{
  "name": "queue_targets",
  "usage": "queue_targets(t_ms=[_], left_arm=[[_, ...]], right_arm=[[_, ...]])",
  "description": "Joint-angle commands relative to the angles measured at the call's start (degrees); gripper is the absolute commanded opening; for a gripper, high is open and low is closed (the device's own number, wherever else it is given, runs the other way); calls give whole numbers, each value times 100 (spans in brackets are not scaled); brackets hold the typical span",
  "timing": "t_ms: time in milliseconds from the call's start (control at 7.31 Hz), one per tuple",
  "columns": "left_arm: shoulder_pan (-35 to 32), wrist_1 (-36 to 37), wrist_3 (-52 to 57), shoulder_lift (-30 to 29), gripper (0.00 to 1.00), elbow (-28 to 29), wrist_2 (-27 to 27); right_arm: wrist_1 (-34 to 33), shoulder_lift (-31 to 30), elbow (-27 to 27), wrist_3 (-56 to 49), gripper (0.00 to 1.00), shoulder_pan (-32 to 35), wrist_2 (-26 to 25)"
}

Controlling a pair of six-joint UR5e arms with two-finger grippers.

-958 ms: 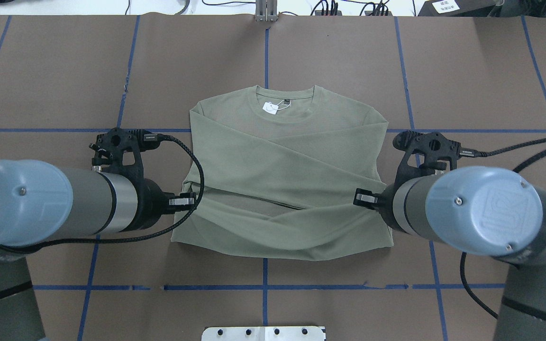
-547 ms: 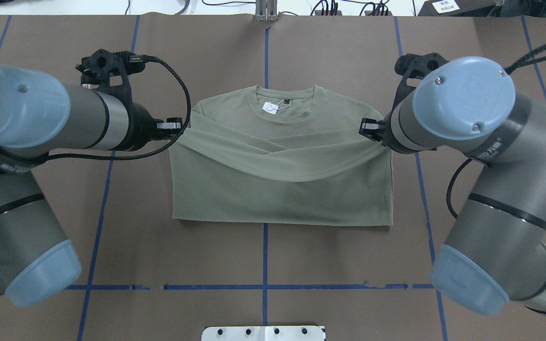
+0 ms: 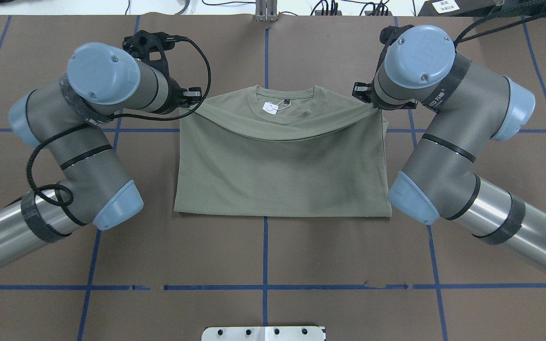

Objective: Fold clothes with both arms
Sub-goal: 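Lay the hem down near the collar and open both grippers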

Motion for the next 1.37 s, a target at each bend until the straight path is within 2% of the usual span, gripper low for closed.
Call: queue_targets(t_ms=[0, 684, 821, 958, 1094, 1231], left_arm=[[-6, -530, 24, -338, 0, 973, 172], [-76, -620, 375, -453, 0, 1336, 208], [-59, -620, 663, -462, 99, 1371, 208], [-59, -803, 866, -436, 100, 1336, 182], [-76, -935, 911, -401, 100, 1214, 103], [-85, -954, 1207, -113, 100, 786, -280]], right_arm=[[696, 196, -1065, -178, 0, 134, 4], [847, 223, -1394, -495, 0, 275, 21], [891, 215, -1498, -521, 99, 197, -13], [1222, 197, -1525, -574, 100, 170, 4], [1286, 188, -1465, -992, 100, 213, 134], [1304, 162, -1429, -1457, 100, 309, 510]])
